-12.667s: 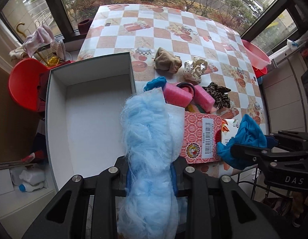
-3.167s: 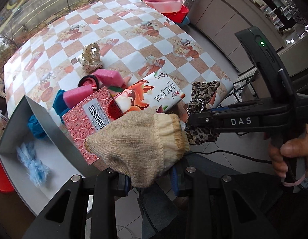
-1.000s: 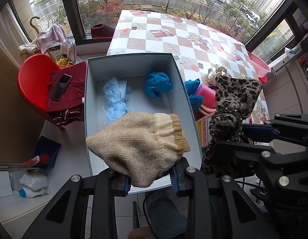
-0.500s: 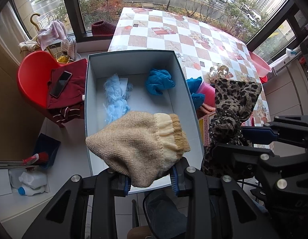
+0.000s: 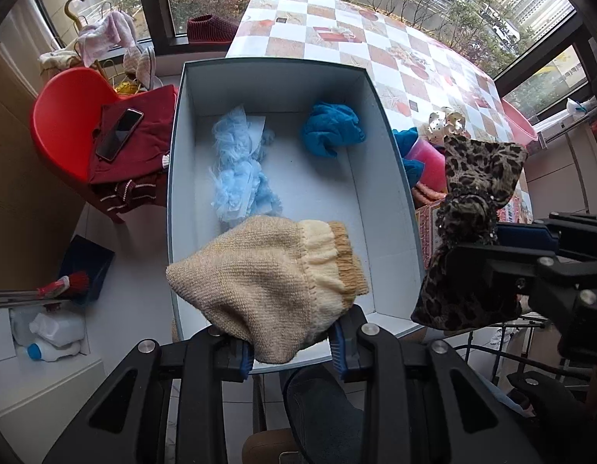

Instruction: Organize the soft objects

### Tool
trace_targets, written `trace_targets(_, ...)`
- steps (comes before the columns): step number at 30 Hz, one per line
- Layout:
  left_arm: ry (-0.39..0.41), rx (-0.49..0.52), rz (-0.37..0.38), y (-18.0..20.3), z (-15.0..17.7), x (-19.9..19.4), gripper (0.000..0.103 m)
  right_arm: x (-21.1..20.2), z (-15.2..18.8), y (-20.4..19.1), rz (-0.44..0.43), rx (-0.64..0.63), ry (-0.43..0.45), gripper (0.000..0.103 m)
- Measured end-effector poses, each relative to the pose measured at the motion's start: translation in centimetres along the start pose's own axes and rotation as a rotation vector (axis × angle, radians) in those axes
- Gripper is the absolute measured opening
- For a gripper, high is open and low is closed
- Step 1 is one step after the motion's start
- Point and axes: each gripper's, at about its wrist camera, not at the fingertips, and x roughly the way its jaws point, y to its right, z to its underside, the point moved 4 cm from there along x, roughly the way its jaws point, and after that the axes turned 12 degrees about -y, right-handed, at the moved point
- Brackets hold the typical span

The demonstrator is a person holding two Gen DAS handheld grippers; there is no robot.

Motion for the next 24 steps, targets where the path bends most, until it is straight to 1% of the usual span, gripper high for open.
trace_targets(5, -0.021, -0.022, -0.014, -0.6, 0.1, 1.1, 0.033, 1.3, -0.9, 0.0, -0.026, 0.032, -0.022, 0.035)
trace_targets(8, -0.027, -0.029, -0.015, -0.9, 0.3, 1.4, 0.033, 2.1, -1.1, -0.3, -0.029, 0.028, -0.043, 0.035)
trace_targets(11, -0.035, -0.029, -0.014, -0.9, 0.6, 1.6, 0.037, 2.6, -1.1, -0.5, -0.034, 0.026, -0.059, 0.035)
trace_targets(13, -0.038, -0.029, -0.014, -0.8, 0.7, 1.7, 0.041, 2.8, -1.1, -0.5, -0.037, 0.028, -0.063, 0.035)
trace_targets(15, -0.029, -0.026, -0.01, -0.8, 0.7, 1.5, 0.053, 2.8, -1.1, -0.5, -0.038, 0.032, -0.063, 0.035)
trace_targets(16, -0.023, -0.022, -0.012, -0.8, 0.7, 1.5, 0.057, 2.8, -1.1, -0.4, -0.036, 0.032, -0.06, 0.036)
trace_targets(17, -0.016, -0.016, -0.016, -0.7, 0.7, 1.4, 0.064, 2.7, -1.3, -0.4, -0.037, 0.032, -0.06, 0.043)
trace_targets(18, -0.011, -0.011, -0.019, -0.6, 0.7, 1.3, 0.072, 2.6, -1.3, -0.4, -0.035, 0.032, -0.057, 0.047)
trace_targets(20, -0.008, -0.004, -0.027, -0.5, 0.6, 1.2, 0.082, 2.4, -1.2, -0.6, -0.029, 0.029, -0.049, 0.047)
trace_targets(22, 0.007, -0.001, -0.03, -0.4, 0.6, 1.1, 0.082, 2.2, -1.1, -0.7, -0.028, 0.023, -0.04, 0.047)
trace_targets(23, 0.012, -0.001, -0.033, -0.3, 0.6, 1.1, 0.085, 2.1, -1.1, -0.8, -0.028, 0.022, -0.037, 0.051)
trace_targets(24, 0.013, -0.003, -0.034, -0.3, 0.7, 1.1, 0.089, 2.0, -1.1, -0.8, -0.028, 0.021, -0.037, 0.067)
